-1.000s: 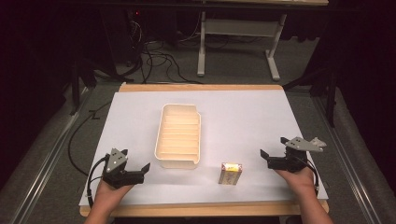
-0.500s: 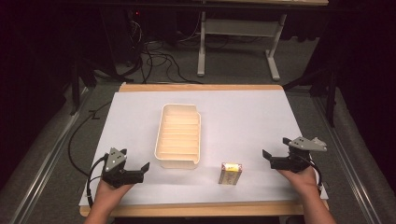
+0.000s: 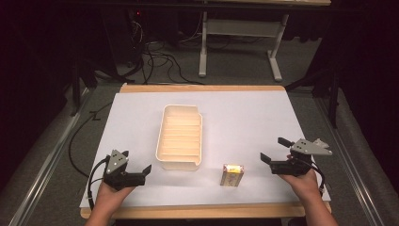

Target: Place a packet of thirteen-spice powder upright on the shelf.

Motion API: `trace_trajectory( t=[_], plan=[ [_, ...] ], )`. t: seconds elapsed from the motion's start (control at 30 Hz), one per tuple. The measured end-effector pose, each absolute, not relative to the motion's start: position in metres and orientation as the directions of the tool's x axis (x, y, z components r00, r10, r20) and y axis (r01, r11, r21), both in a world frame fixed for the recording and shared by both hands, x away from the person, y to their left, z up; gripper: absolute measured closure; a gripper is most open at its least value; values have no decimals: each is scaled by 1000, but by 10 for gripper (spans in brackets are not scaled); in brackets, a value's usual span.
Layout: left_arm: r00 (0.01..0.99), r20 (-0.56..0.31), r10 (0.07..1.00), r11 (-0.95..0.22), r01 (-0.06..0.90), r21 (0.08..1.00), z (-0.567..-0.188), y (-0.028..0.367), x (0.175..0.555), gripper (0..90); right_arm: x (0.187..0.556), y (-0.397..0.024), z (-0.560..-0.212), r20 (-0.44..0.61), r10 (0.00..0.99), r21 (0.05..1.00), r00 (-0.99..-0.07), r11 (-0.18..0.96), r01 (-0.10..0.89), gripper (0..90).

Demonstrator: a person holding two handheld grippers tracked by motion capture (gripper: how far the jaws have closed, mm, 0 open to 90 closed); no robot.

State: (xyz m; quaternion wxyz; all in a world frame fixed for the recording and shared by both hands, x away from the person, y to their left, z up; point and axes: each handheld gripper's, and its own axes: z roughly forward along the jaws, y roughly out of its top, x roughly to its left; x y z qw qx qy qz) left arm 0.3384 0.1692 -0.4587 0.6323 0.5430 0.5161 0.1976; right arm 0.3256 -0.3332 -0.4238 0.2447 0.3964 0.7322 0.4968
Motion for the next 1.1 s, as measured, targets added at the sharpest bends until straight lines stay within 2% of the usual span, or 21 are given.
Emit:
trace_trajectory(
  t=[0.8,1.1],
  plan=[
    [394,-436,809,326,316,891,-461,167,340,3,305,-300,-394,34,724,955,-689,179,235,51],
    [394,-438,808,328,316,890,-461,167,339,3,300,-286,-393,58,676,959,-735,167,229,55]
  ],
)
